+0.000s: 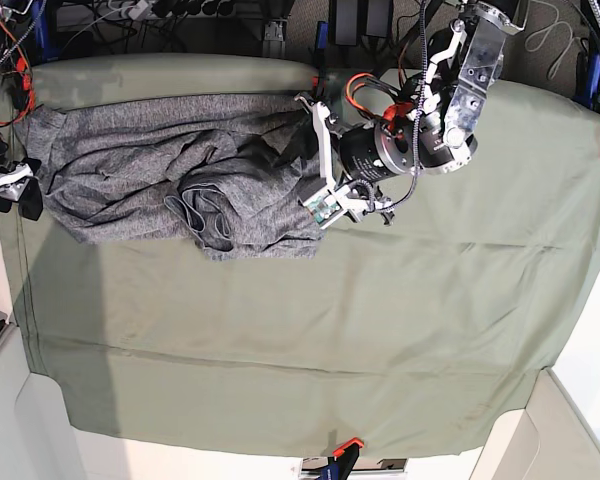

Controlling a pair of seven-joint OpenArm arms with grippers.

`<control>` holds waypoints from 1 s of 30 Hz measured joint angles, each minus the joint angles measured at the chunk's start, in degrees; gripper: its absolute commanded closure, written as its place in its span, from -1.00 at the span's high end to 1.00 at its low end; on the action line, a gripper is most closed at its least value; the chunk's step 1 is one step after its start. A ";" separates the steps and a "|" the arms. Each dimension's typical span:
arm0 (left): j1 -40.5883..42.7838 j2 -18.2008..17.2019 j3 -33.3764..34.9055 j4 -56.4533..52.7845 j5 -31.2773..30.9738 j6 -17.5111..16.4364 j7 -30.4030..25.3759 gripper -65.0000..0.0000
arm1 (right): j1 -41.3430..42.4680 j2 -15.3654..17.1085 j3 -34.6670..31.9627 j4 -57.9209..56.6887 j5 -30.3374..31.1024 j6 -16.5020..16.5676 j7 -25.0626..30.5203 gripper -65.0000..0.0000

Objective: Fold the T-shirt properly
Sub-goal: 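Press the folded end down and release with the left gripper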

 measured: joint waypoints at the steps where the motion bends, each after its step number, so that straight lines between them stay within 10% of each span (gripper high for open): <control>1: -0.31 0.04 -1.42 0.02 0.07 0.02 -1.73 0.03 | 0.02 0.04 0.02 0.00 0.20 0.00 0.46 0.11; 7: -0.31 0.11 -2.29 -2.91 0.15 -2.01 -4.24 -1.00 | 0.04 0.11 0.04 0.00 0.24 0.00 0.17 0.11; 30: -0.94 6.67 14.16 -6.84 7.17 -3.23 -6.78 -1.00 | -0.02 -0.02 0.04 0.00 0.61 1.36 -5.75 0.11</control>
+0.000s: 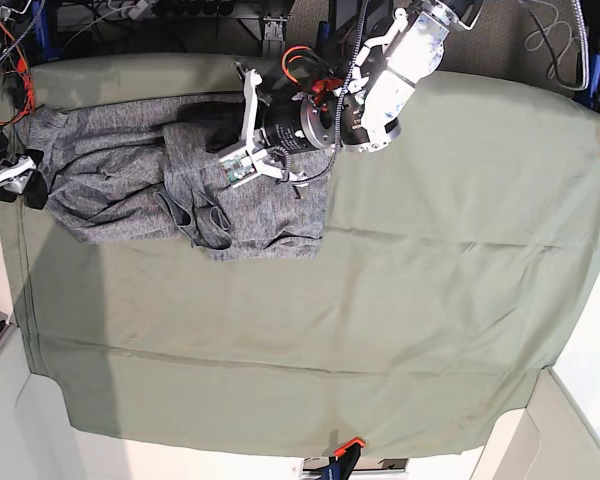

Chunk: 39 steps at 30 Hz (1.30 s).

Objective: Fold the T-shirt properly
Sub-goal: 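Press the folded end down and release with the left gripper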

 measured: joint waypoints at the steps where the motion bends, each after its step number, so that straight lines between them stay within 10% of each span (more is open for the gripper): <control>1: 0.00 -0.04 0.35 1.20 0.22 0.04 0.35 -1.00 | 0.02 0.00 0.00 0.00 -0.07 0.02 -0.07 0.11; 20: 0.00 -2.43 1.05 11.23 0.04 2.03 4.22 -1.00 | 0.37 0.66 -9.22 -10.12 -7.93 1.44 8.37 0.10; 33: 0.15 -4.26 -6.99 11.65 -3.26 2.03 4.72 -1.00 | 0.26 0.44 -10.69 -7.34 -5.51 1.46 6.51 -1.00; 39: 0.33 -4.31 -16.04 11.65 -9.84 -0.44 6.45 -1.00 | -0.02 0.33 -10.80 -3.96 -6.69 1.44 5.57 -1.00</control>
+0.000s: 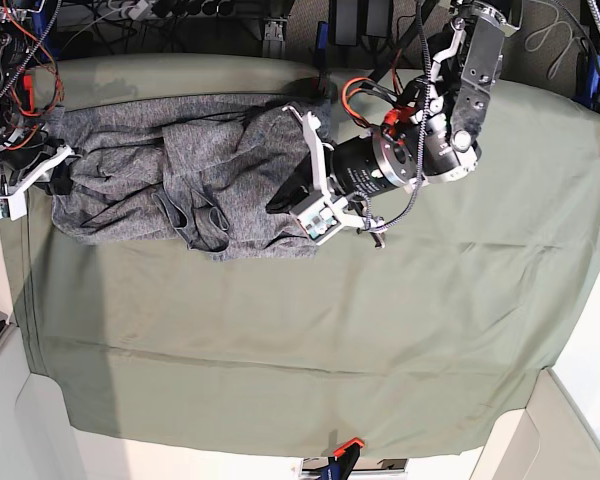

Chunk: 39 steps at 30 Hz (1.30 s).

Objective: Fold the T-shirt properly
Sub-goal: 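Press the folded end down and release with the left gripper, then grasp the other strip end with the right gripper and fold it over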

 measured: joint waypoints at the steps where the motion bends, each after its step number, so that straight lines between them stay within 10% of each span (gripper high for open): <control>1: 0.04 -0.46 -1.05 0.00 -0.70 -0.15 0.00 -1.00 | 0.00 -0.02 -0.02 0.85 0.17 0.02 0.00 -1.00; 10: 1.09 -7.48 -8.68 0.02 -1.49 -0.33 0.22 -1.00 | 0.02 -1.77 -0.02 12.41 10.60 1.14 -2.34 -1.00; 19: 5.77 -9.49 -14.75 -1.44 -1.81 -1.84 -1.22 -1.00 | -0.02 -14.60 -2.54 17.49 17.20 2.40 -4.94 -1.00; 30: 7.43 -9.49 -15.61 -6.69 -4.48 -4.15 -1.40 -1.00 | 0.02 -23.96 -23.58 17.53 2.71 1.95 -2.58 -1.00; 34: 7.45 -9.49 -15.58 -6.69 -6.12 -4.83 -1.36 -1.00 | 0.02 -23.80 -28.00 16.24 0.22 0.66 -2.45 0.09; 39: 7.45 -9.49 -15.61 -6.69 -6.12 -4.83 -1.33 -1.00 | 0.02 -23.65 -33.62 15.82 6.10 2.36 -2.27 0.18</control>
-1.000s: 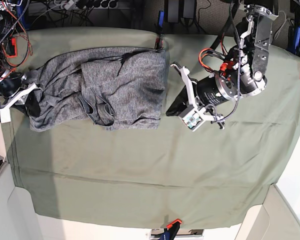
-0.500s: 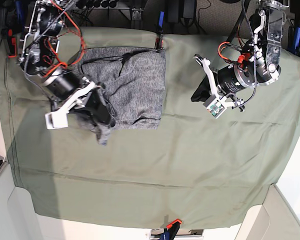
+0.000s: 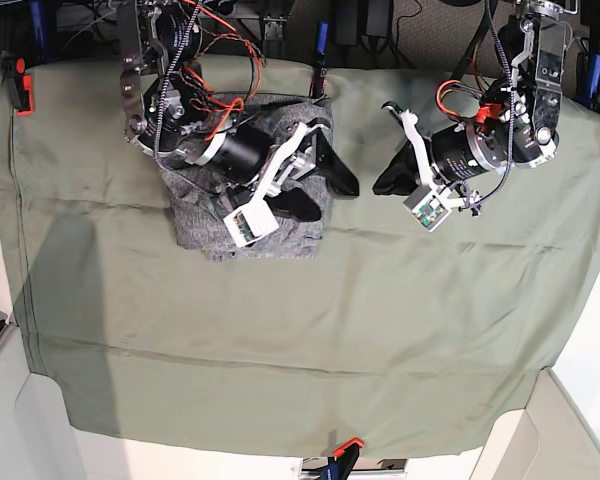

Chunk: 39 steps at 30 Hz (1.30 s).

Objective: Fold the T-shirt properly
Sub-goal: 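Grasp the other strip end with the right gripper and fold it over, then tuck and flatten the folded bundle edges with the right gripper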

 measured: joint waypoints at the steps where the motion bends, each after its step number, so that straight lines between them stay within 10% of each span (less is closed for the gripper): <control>1: -0.02 0.00 0.00 0.00 -0.17 0.00 -0.02 -1.00 | 0.04 0.00 -1.27 0.04 1.16 0.26 0.11 0.17; 10: -0.02 0.02 -2.80 0.00 -7.15 -0.68 1.62 -1.00 | 0.13 0.00 -1.62 6.36 -4.90 0.17 0.26 0.17; 15: 0.00 0.02 -5.60 0.00 -10.64 -0.68 3.82 -1.00 | 0.17 0.83 8.94 13.38 -9.09 -0.26 0.70 -1.00; 25: 0.28 0.02 -6.32 0.00 -11.74 -0.68 4.94 -1.00 | -1.62 10.27 22.47 8.94 -8.09 -0.33 -0.66 -1.00; 39: 0.35 0.04 -6.80 0.00 -14.21 -0.68 6.71 -1.00 | -3.17 11.10 -6.40 -0.96 -6.27 0.68 1.88 -1.00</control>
